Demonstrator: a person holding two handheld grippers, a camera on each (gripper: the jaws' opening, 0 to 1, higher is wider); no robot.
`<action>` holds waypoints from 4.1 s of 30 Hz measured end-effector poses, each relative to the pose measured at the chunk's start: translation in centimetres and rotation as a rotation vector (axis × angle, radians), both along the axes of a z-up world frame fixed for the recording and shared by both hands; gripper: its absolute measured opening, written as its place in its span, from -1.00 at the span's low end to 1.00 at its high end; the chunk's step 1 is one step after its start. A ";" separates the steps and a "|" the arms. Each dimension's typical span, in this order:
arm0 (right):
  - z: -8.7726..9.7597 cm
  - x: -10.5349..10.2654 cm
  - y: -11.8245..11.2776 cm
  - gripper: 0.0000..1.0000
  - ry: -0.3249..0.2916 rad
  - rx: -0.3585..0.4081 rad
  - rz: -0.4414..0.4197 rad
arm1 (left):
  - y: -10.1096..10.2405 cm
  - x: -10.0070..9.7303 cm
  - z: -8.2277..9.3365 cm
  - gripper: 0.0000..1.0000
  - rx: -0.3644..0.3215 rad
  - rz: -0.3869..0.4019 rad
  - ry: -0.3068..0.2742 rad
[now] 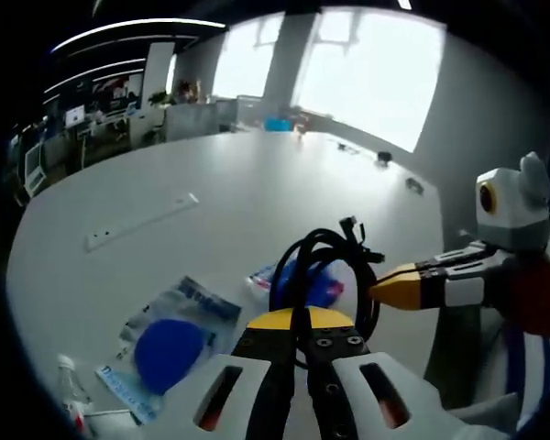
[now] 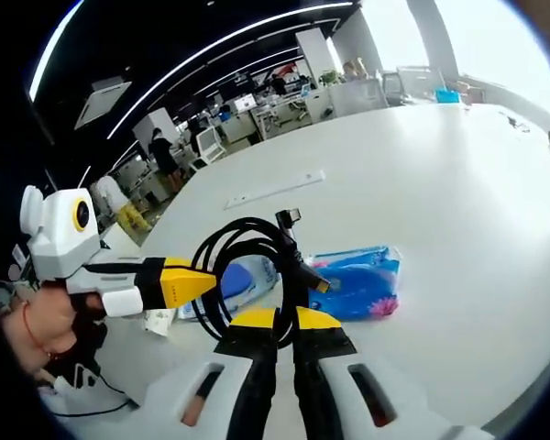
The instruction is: Arrange the tabletop items into an orderly group along one side of the table until the central work area is clear of visible clutter.
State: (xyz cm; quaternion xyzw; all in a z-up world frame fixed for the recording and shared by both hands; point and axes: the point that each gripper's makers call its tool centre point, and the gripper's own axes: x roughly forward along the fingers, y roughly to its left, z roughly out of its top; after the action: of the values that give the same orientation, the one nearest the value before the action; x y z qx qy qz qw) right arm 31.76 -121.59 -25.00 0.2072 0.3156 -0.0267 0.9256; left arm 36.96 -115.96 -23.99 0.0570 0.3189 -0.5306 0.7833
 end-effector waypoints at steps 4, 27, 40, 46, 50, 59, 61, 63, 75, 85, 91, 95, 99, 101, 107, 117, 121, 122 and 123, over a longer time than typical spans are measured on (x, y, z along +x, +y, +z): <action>-0.2 -0.5 -0.3 -0.96 0.008 0.006 0.001 | -0.4 -0.4 -0.2 -1.00 0.000 0.000 0.007; -2.8 -3.5 -2.1 -0.96 0.105 0.067 0.045 | -1.9 -3.6 -3.1 -1.00 0.019 0.024 0.086; -5.9 -4.9 -1.2 -0.96 0.214 0.109 0.110 | -0.9 -5.2 -6.5 -1.00 0.066 0.076 0.183; -7.2 -5.2 -0.8 -0.96 0.256 0.128 0.129 | -0.4 -5.6 -7.9 -1.00 0.089 0.097 0.232; -7.8 -5.2 -0.6 -0.96 0.276 0.128 0.139 | -0.2 -5.7 -8.5 -1.00 0.101 0.107 0.249; -9.2 -4.8 -0.5 -0.95 0.323 0.132 0.162 | 0.0 -5.4 -9.8 -1.00 0.131 0.136 0.286; -9.4 -4.7 -0.5 -0.95 0.329 0.135 0.162 | 0.1 -5.4 -10.0 -1.00 0.135 0.139 0.289; -9.5 -4.6 -0.5 -0.95 0.337 0.132 0.166 | 0.1 -5.4 -10.2 -1.00 0.142 0.144 0.300; -10.7 -4.7 -0.5 -0.94 0.385 0.143 0.170 | 0.2 -5.6 -11.3 -1.00 0.182 0.142 0.339; -11.4 -4.8 -0.4 -0.94 0.395 0.144 0.163 | 0.3 -5.6 -11.9 -1.00 0.194 0.142 0.350; -11.7 -4.8 -0.5 -0.94 0.395 0.140 0.157 | 0.6 -5.5 -12.4 -0.99 0.200 0.149 0.358; -11.9 -4.8 -0.5 -0.94 0.393 0.132 0.161 | 0.6 -5.4 -12.4 -1.00 0.200 0.150 0.356; -11.9 -4.6 -0.6 -0.94 0.380 0.129 0.151 | 0.6 -5.3 -12.5 -1.00 0.193 0.154 0.360; -11.9 -4.7 -0.6 -0.94 0.377 0.128 0.150 | 0.6 -5.3 -12.5 -1.00 0.192 0.153 0.360; -11.9 -4.6 -0.7 -0.93 0.362 0.139 0.136 | 0.6 -5.3 -12.5 -0.98 0.192 0.142 0.348; -11.9 -4.5 -0.7 -0.93 0.355 0.149 0.119 | 0.6 -5.3 -12.5 -0.96 0.178 0.132 0.336; -12.0 -4.6 -1.0 -0.80 0.361 0.140 0.105 | 0.6 -5.3 -12.5 -0.95 0.177 0.127 0.332; -12.0 -4.6 -1.0 -0.80 0.360 0.141 0.104 | 0.6 -5.2 -12.5 -0.94 0.175 0.126 0.330; -11.9 -4.7 -1.0 -0.82 0.359 0.142 0.106 | 0.7 -5.2 -12.5 -0.94 0.174 0.128 0.333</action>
State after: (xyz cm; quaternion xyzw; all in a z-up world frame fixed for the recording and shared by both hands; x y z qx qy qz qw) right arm 27.07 -122.59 -36.94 0.2470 0.4869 0.0080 0.8377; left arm 31.73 -115.31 -36.45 0.0158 0.4917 -0.4520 0.7441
